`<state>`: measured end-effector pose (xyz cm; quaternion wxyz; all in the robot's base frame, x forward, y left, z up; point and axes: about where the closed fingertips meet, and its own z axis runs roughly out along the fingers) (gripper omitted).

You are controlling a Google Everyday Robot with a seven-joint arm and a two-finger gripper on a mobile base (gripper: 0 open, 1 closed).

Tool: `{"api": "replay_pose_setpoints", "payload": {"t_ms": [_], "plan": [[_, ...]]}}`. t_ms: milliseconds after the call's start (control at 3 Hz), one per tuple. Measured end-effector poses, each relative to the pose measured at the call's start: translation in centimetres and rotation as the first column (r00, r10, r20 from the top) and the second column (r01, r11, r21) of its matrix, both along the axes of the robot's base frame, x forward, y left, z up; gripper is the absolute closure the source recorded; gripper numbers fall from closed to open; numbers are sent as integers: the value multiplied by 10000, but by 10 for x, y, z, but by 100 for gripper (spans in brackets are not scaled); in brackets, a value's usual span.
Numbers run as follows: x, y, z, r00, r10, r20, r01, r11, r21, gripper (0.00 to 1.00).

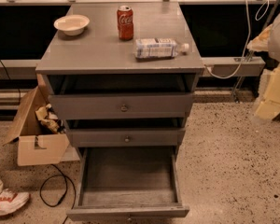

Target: Place blue plastic bottle into bottom drawer

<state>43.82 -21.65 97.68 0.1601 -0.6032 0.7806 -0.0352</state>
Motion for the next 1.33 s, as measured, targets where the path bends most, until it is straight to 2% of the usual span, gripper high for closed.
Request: {"api": "replay_pose_setpoints", "payload": {"t_ms": [333, 667, 1000, 1333], "plan": [[0, 0, 0, 10000, 0, 2, 0, 10000, 2, 0], [20, 3, 0, 9997, -5, 232, -2, 9996, 282, 0], [81, 16, -9, 9985, -208, 509, 145, 9924, 1222, 0], [122, 26, -19, 9976, -428, 545, 327, 9841, 1743, 0]]}}
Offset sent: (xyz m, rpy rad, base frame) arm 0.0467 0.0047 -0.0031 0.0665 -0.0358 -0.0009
